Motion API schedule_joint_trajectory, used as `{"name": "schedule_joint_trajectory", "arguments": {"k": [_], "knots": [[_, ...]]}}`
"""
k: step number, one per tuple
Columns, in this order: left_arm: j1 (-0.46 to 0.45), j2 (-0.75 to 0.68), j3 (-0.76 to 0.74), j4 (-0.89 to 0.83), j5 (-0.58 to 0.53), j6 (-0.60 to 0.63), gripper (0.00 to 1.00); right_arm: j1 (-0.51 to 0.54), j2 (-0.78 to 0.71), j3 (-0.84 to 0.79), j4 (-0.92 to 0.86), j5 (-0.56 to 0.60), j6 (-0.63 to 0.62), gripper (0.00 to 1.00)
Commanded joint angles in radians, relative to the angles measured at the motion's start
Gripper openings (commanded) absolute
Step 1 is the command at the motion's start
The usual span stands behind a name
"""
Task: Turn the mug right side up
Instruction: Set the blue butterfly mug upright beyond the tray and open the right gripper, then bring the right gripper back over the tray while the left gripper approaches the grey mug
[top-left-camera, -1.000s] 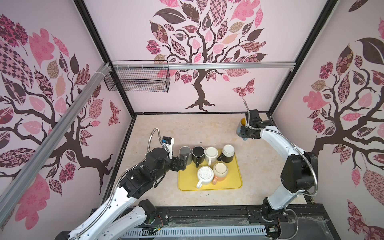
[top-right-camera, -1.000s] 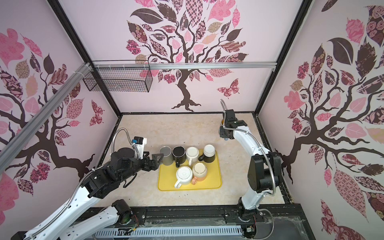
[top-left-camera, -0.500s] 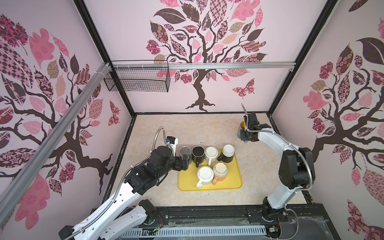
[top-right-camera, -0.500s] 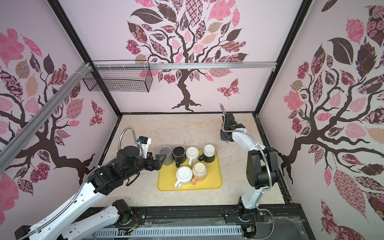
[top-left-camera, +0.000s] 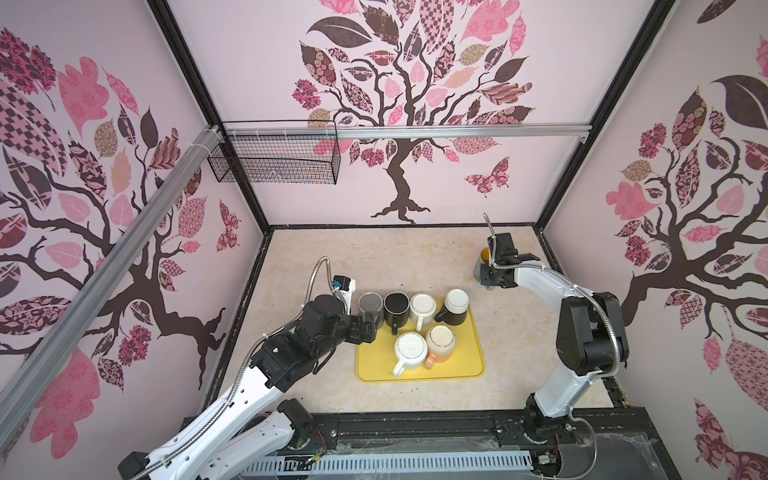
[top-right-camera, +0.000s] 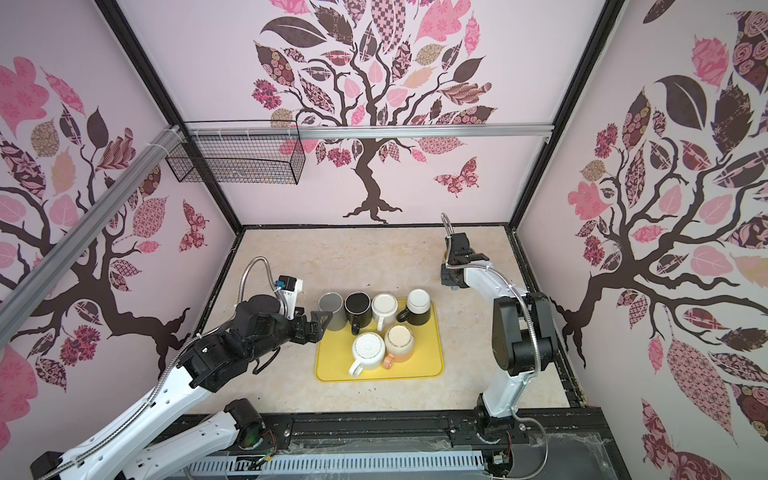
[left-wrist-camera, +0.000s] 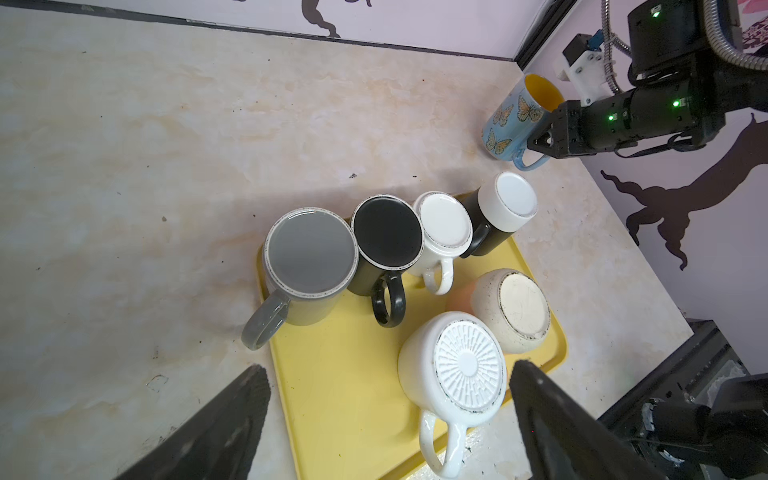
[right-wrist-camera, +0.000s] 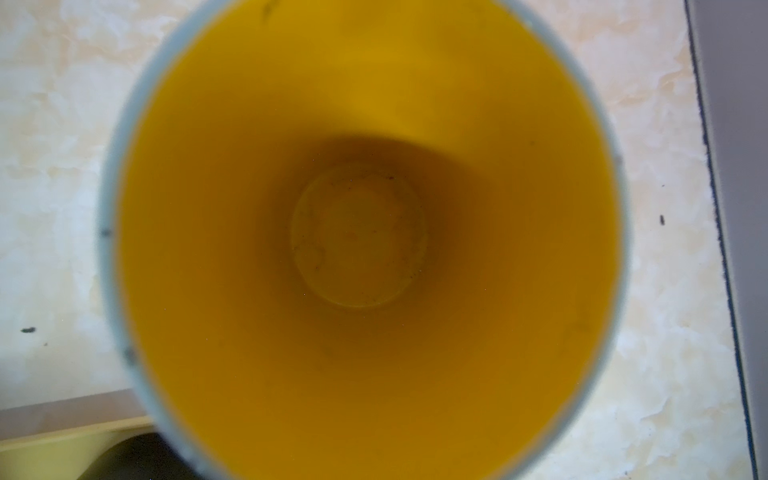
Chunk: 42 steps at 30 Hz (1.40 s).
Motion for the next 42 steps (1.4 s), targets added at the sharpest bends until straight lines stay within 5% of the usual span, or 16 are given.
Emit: {"name": "schedule_joint_trajectory", "arguments": {"k": [1,8,14,16,28,31,38,42], "knots": [[0.007,-0.008,-0.03,0.02,-0.003,-0.001,0.93,-0.006,-0.009,0.01,0.072,0.006,0.015,0.0],[0.007,-0.002,-0.034,0.022,0.009,-0.004,0.93,-0.005,-0.034,-0.028,0.073,0.021,0.023,0.03],[0.007,-0.003,-0.037,0.023,0.015,-0.005,0.94,-0.007,-0.056,-0.057,0.081,0.03,0.036,0.46],[0.006,-0.005,-0.037,0.023,0.013,-0.007,0.94,-0.005,-0.065,-0.056,0.071,0.03,0.048,0.53],[0.007,-0.004,-0.04,0.052,-0.096,-0.042,0.95,0.015,-0.466,-0.191,0.158,0.024,0.18,0.59],[0.007,0.007,-0.06,0.09,-0.137,-0.043,0.95,0.13,-0.576,-0.208,0.174,0.015,0.181,0.59],[0.021,0.018,-0.156,0.257,-0.118,-0.046,0.96,0.544,-0.654,-0.215,0.137,0.205,0.153,0.59],[0.024,0.025,-0.171,0.302,-0.058,-0.043,0.96,0.592,-0.666,-0.227,0.115,0.209,0.177,0.6]]}}
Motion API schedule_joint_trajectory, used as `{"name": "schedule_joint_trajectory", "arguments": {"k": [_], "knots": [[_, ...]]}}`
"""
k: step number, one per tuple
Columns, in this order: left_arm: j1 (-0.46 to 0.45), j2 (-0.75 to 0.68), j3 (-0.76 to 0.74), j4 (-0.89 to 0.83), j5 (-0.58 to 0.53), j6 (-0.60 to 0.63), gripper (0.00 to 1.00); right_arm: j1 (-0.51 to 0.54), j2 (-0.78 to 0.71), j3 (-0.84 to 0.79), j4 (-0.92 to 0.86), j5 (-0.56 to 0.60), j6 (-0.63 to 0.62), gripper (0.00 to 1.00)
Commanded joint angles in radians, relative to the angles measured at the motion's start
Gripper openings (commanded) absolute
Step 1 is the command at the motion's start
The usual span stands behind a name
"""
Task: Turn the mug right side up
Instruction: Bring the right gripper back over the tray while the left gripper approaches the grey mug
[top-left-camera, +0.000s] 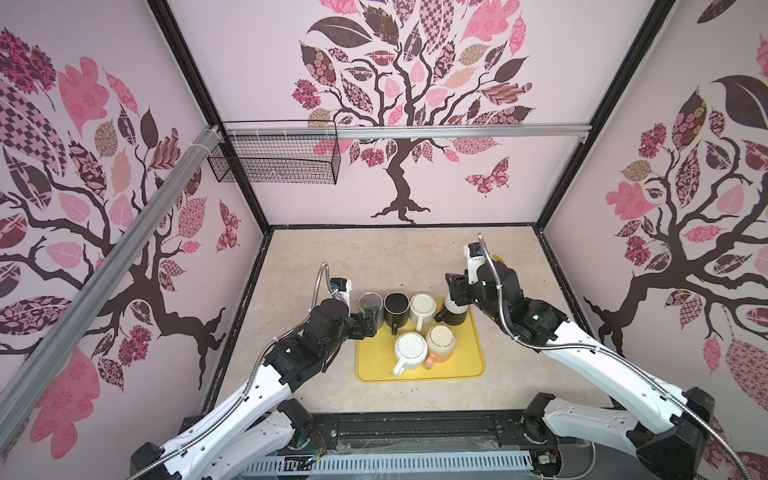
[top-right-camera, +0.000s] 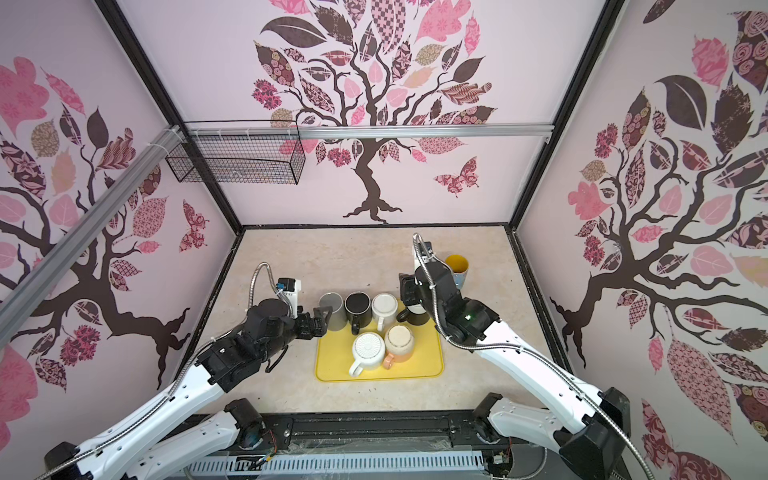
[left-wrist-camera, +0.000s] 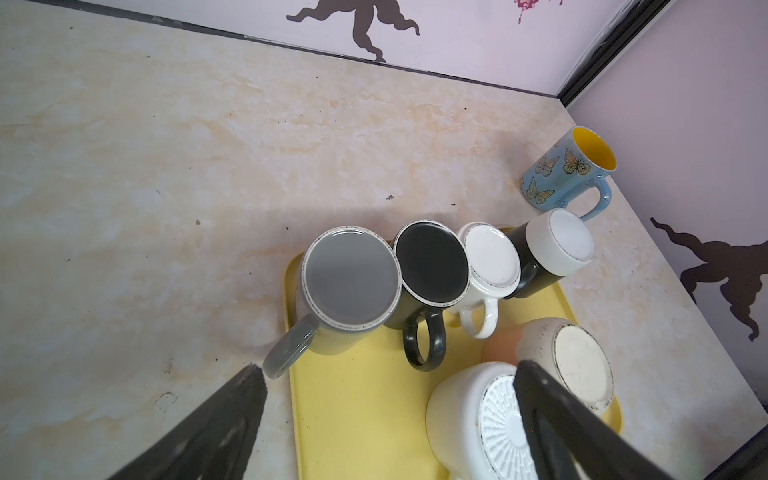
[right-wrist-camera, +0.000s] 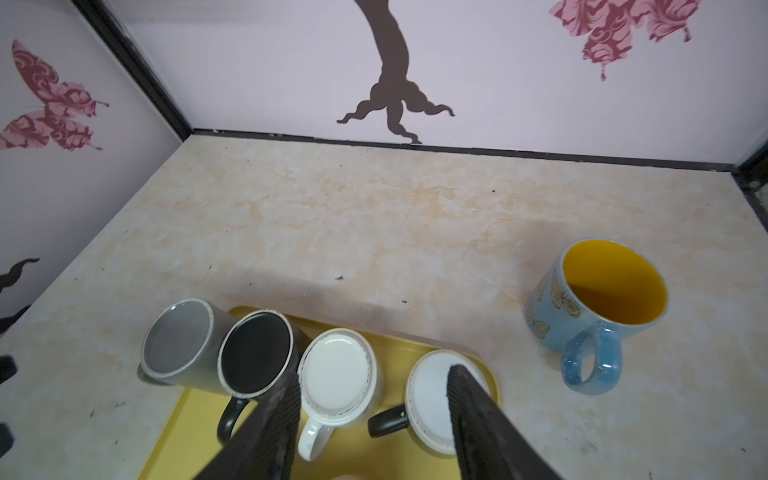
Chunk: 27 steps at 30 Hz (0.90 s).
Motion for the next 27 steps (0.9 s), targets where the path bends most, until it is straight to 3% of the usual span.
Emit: {"name": "schedule_joint_trajectory", "arguments": {"k": [1,8,13,27], "knots": [[0.007,0.003,-0.03,0.107,0.062,0.007,0.96,0.004,-0.035,-0.018,-0.03,0.06,0.017,0.6],[0.167,0.11,0.006,0.055,0.379,-0.038,0.96,0.004,-0.109,-0.061,-0.044,0.077,0.027,0.61],[0.197,0.121,0.029,-0.04,0.359,-0.03,0.96,0.004,-0.136,-0.086,-0.041,0.072,0.031,0.62],[0.218,0.251,0.083,-0.009,0.281,0.005,0.96,0.003,-0.089,-0.088,0.017,0.062,-0.022,0.62]]}}
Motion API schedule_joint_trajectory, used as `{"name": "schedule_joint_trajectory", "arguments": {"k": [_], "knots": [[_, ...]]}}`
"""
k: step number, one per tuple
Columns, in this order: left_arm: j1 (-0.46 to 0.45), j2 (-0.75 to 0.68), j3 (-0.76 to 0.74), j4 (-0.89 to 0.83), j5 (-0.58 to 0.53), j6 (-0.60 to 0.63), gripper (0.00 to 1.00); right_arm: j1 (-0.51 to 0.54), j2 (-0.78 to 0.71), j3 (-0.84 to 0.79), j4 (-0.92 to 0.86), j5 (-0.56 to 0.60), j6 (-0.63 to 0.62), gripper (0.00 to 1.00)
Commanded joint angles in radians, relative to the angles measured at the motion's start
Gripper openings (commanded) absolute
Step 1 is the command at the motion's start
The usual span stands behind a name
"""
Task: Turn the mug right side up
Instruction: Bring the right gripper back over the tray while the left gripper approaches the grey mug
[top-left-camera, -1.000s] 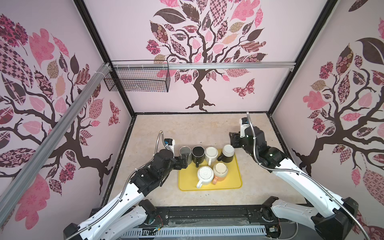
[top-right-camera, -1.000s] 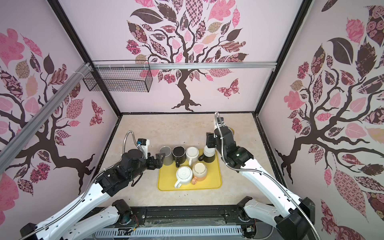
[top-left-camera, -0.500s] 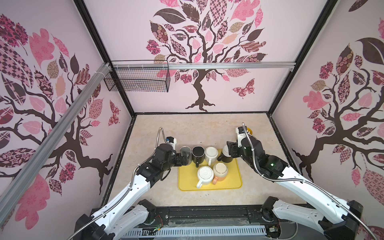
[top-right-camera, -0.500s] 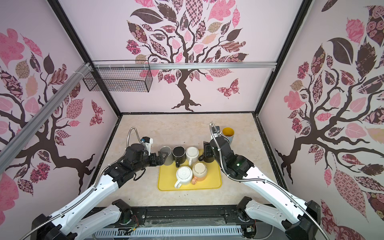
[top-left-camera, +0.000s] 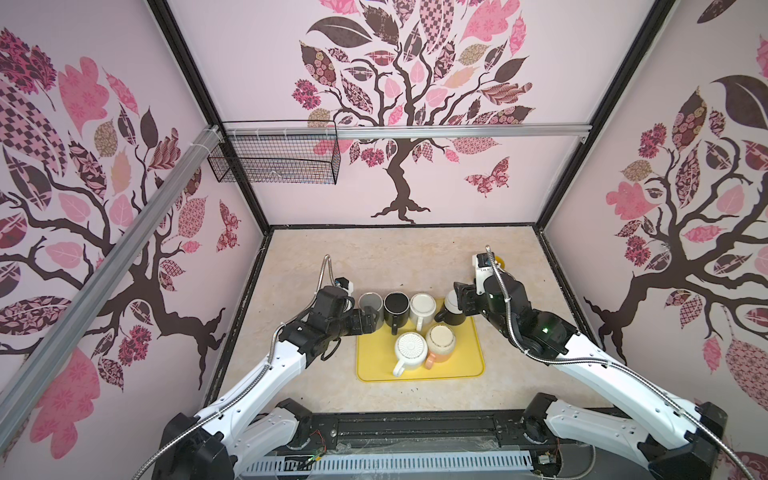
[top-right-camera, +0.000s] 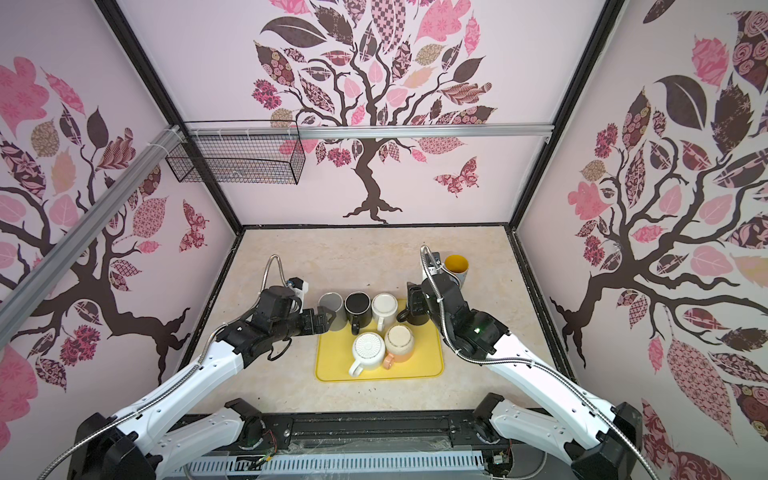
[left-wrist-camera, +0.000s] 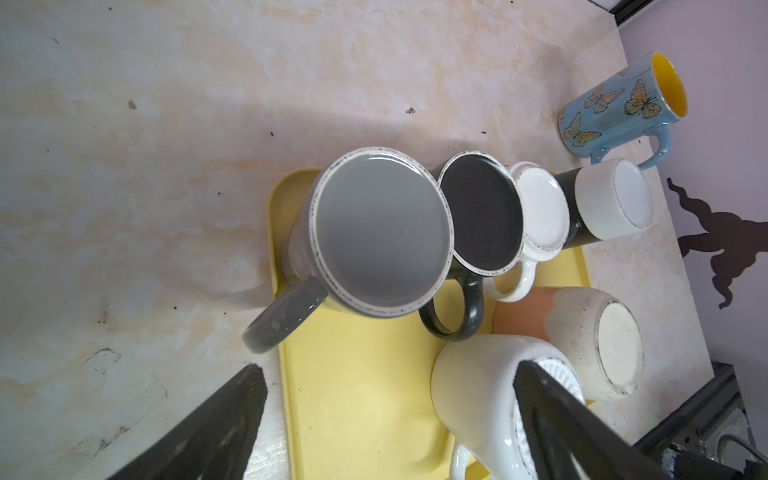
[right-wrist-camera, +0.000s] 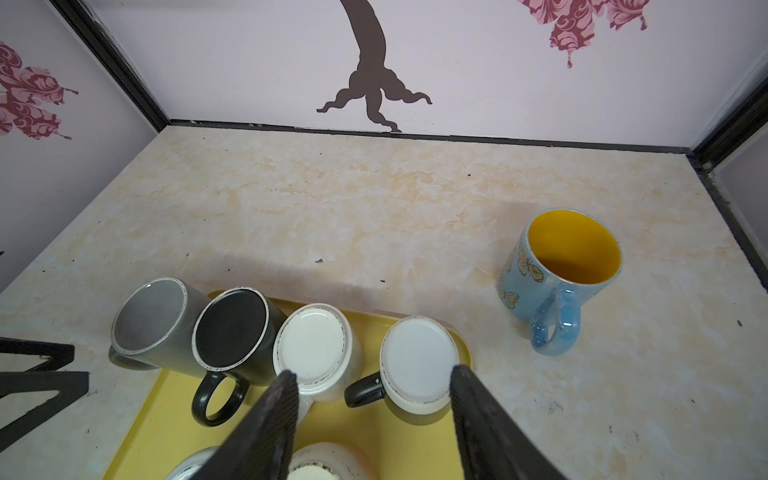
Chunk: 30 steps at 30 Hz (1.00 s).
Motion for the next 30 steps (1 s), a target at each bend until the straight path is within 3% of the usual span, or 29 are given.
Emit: {"name": "schedule_joint_trajectory", "arguments": {"k": [1,11,30], "knots": [[0.013,0.044,0.073,0.03,-0.022,0.029,0.96,-0.001,0.014,-0.004,0.033,0.01,-0.03,0.62],[0.119,0.11,0.04,0.157,0.07,-0.006,0.96,-0.001,0.034,-0.009,0.05,0.002,-0.044,0.62],[0.123,0.157,-0.005,0.198,0.139,-0.027,0.93,-0.001,0.024,-0.034,0.067,-0.005,-0.047,0.61]]}}
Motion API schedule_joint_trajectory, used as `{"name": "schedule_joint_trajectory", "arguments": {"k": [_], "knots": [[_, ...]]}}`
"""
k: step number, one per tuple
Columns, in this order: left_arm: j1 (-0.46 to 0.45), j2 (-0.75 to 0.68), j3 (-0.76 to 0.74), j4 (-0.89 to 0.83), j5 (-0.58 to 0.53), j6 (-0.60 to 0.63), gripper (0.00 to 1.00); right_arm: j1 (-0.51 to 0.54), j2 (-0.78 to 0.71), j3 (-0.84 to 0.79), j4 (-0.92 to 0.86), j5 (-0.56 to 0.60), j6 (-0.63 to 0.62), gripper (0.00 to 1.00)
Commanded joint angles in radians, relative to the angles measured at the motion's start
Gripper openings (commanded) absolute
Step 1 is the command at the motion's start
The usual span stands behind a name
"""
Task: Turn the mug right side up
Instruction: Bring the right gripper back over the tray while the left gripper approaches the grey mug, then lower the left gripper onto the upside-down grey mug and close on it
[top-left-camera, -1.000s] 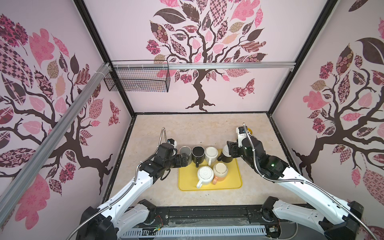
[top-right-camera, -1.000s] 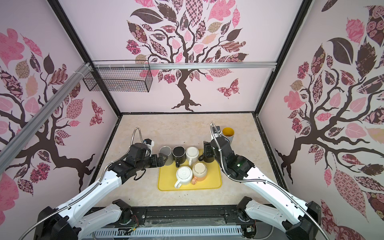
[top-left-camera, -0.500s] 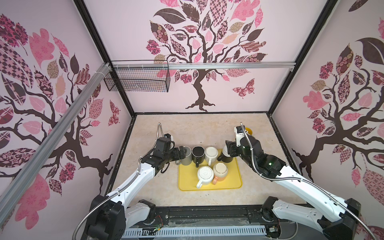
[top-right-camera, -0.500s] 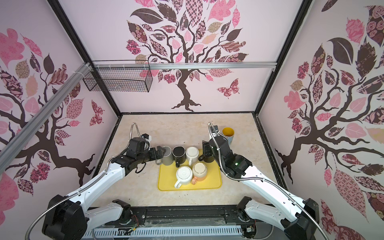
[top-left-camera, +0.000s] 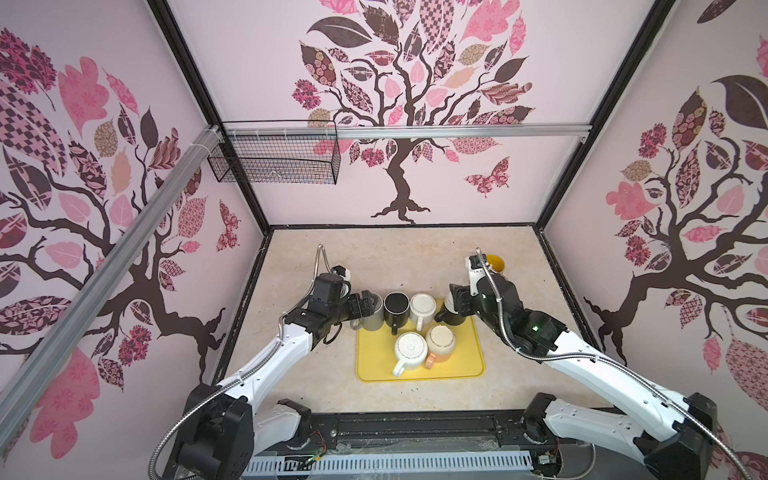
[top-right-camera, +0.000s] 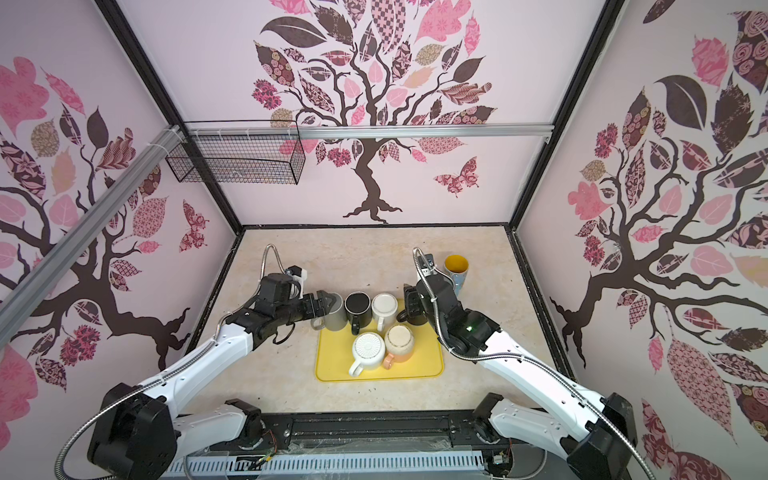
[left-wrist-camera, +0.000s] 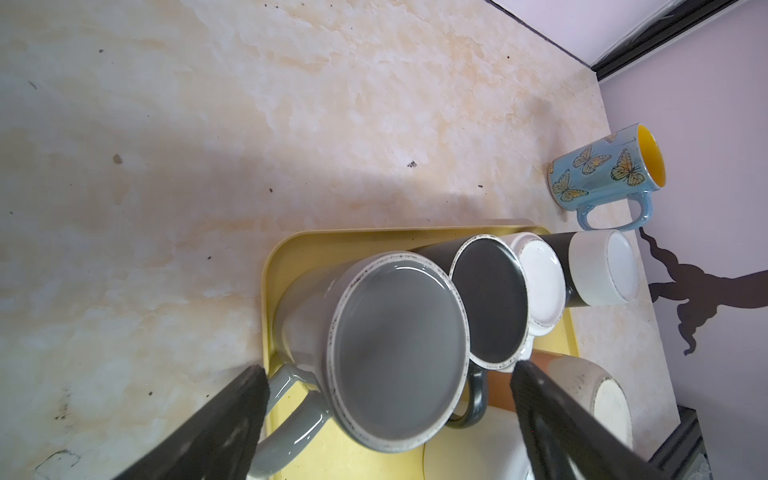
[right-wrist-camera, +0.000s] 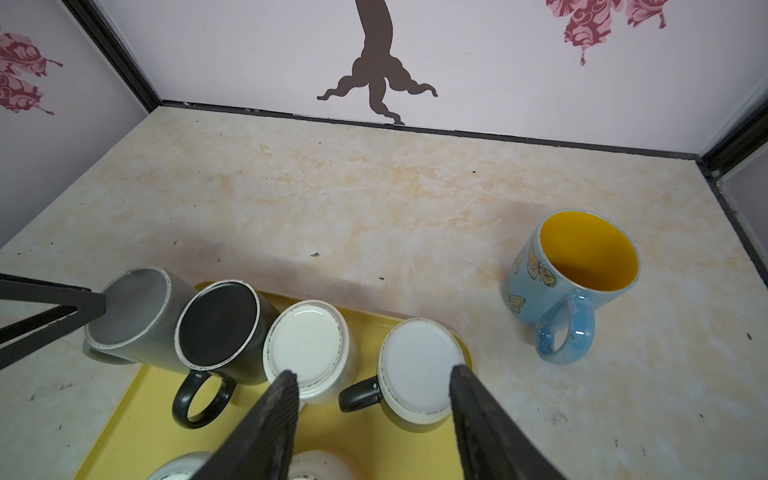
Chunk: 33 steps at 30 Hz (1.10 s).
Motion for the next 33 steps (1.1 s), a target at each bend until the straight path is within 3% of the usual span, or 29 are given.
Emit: {"name": "schedule_joint_trajectory", "arguments": {"k": [1,12,21,25,29,33], "knots": [[0.003,0.009,-0.03,0.022,0.019,-0.01,0.94,-0.001,-0.016,0.007,0.013,-0.002,-0.013,0.61],[-0.005,-0.029,-0.099,0.028,0.047,-0.05,0.91,-0.001,-0.028,-0.009,0.015,-0.008,-0.01,0.61],[-0.088,-0.172,-0.161,-0.012,0.013,-0.09,0.87,-0.001,-0.053,-0.022,0.018,-0.004,-0.013,0.61],[-0.137,-0.202,-0.13,-0.088,-0.096,-0.048,0.84,-0.001,-0.052,-0.03,0.026,-0.015,-0.012,0.6],[-0.242,-0.144,-0.025,-0.244,-0.317,0.059,0.83,0.0,-0.045,-0.03,0.028,-0.031,-0.005,0.59],[-0.27,-0.083,0.024,-0.291,-0.354,0.088,0.81,-0.001,-0.052,-0.046,0.044,-0.042,-0.003,0.59]]}}
